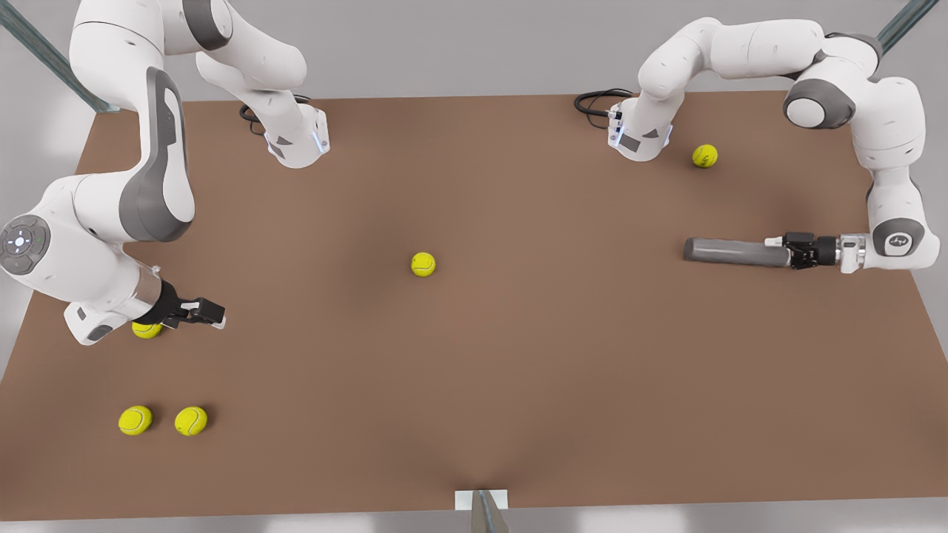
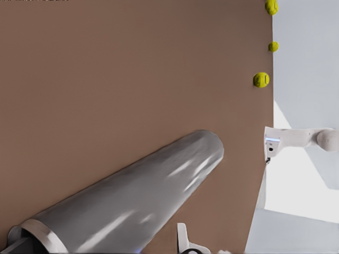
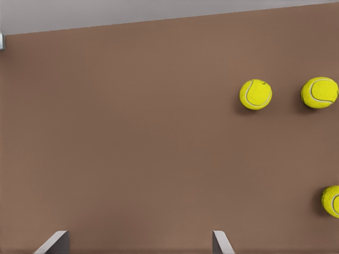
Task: Put the tennis tube upright
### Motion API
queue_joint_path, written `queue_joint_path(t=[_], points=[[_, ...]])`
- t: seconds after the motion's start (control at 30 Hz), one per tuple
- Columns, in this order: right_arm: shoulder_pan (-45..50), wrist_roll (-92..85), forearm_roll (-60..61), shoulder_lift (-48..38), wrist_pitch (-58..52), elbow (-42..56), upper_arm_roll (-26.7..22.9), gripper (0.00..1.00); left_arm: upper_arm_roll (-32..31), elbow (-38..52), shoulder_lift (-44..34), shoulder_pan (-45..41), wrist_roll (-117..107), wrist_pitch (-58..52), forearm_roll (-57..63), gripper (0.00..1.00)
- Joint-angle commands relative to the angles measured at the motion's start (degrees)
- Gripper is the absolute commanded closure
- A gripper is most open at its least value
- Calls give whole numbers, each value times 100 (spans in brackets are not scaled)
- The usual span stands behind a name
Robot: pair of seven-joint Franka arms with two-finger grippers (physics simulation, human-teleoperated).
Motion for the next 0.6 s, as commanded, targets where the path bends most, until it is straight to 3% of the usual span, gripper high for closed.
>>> queue_joint_path(t=[0.0, 0.27, 0.4, 0.57], points=[[0, -11, 4, -3, -1, 3, 1, 0, -17, 3, -56, -4, 305, 100, 95, 0], [9, -2, 13, -3, -1, 3, 1, 0, -17, 91, -65, -48, 199, -67, 147, 1], [9, -2, 4, -3, -1, 3, 1, 0, -9, 82, -56, -109, 112, -269, 191, 20], [9, -2, 13, -12, -1, 3, 1, 0, -9, 91, -65, -162, 41, -322, 297, 62]])
